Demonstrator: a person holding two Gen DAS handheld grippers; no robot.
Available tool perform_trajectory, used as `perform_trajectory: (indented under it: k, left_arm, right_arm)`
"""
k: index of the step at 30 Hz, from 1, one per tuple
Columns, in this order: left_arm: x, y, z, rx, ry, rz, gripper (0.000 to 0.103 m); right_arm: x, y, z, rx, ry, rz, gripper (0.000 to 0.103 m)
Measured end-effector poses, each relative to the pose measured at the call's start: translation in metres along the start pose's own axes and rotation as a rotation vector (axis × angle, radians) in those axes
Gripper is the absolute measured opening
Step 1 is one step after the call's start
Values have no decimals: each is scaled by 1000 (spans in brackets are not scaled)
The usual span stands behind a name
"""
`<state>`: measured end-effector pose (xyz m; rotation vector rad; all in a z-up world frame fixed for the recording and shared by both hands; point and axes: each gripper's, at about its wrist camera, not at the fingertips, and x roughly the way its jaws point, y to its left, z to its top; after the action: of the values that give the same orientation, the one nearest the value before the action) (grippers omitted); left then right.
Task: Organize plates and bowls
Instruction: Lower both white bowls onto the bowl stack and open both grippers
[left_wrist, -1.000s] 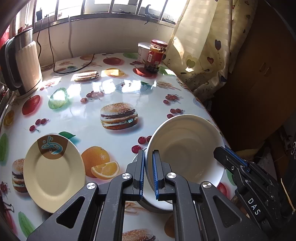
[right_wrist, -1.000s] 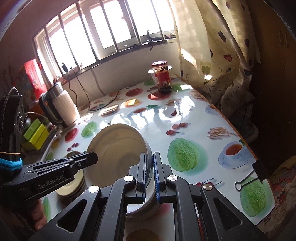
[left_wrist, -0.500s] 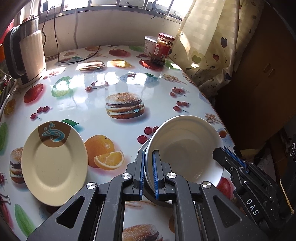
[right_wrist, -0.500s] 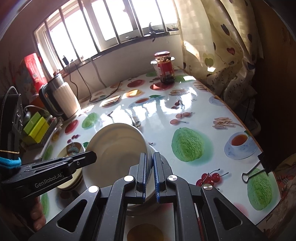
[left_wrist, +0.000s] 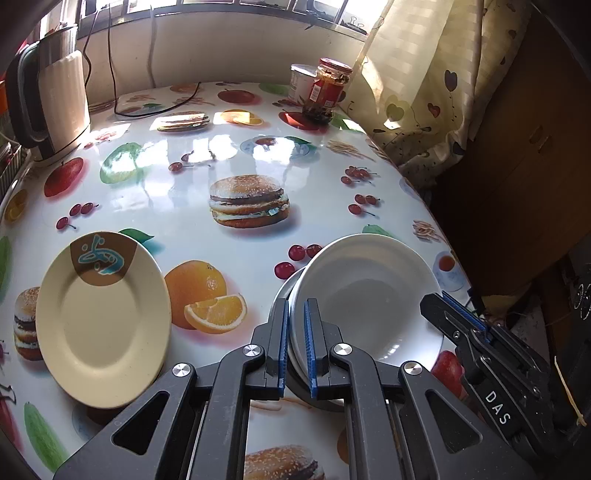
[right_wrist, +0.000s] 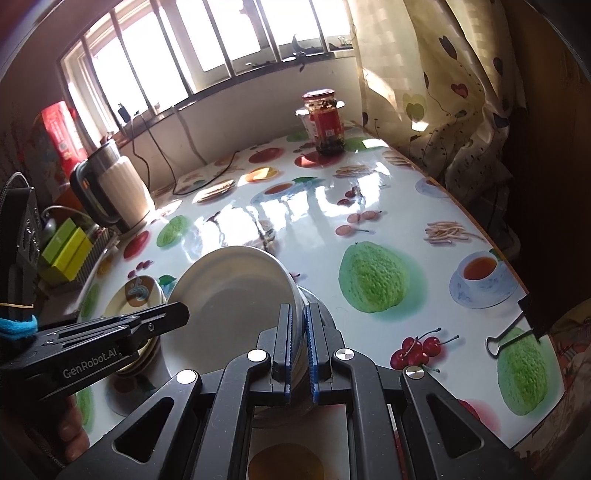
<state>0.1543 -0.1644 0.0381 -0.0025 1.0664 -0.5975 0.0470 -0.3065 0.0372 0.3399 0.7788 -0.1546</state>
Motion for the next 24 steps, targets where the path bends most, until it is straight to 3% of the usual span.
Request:
perform_trajectory:
  k: [24]
  left_arm:
    - [1,11,-1,-44,-8,-43,8]
  right_arm:
    - [6,-8,1,57,14,34,10]
